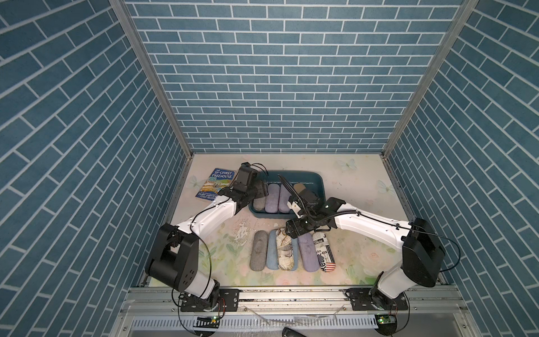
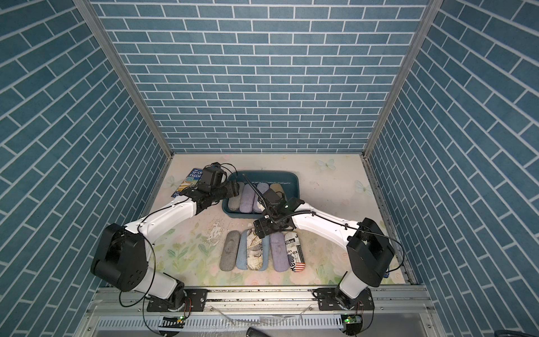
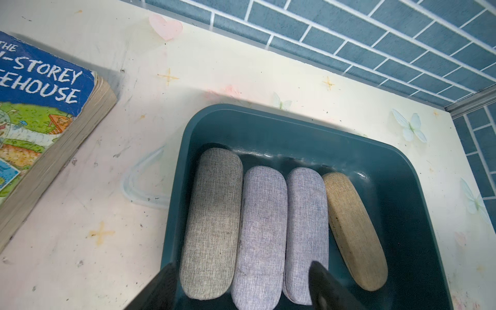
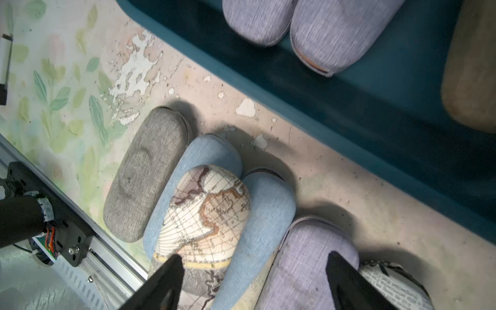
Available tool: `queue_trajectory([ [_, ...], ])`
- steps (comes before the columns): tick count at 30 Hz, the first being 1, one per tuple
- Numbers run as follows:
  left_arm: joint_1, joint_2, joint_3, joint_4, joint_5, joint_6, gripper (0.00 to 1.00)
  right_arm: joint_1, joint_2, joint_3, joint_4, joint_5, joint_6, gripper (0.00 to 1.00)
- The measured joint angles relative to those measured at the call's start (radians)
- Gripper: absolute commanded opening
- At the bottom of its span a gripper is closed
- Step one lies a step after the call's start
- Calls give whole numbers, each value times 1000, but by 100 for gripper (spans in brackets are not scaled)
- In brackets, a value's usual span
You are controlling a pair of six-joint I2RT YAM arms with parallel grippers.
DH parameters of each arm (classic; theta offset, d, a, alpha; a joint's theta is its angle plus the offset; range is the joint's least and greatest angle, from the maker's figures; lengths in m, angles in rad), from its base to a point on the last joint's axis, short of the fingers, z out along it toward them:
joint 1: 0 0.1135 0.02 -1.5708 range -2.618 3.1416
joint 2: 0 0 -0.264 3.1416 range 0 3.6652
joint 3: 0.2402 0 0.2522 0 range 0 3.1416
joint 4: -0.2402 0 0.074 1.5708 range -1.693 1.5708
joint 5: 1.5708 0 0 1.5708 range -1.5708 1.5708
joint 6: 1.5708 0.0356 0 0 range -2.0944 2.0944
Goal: Put the glasses cases into the storage boxes
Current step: Pick up the glasses case.
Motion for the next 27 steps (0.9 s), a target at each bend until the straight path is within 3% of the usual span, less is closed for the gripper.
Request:
queue_trajectory([
  [5,3,-10,0,0,-2,0,78,42,-1,-6,1,-2,37,93],
  [27,10,-18,-17,0,-4,0,78,113,152,100,-19,-17,49,93],
])
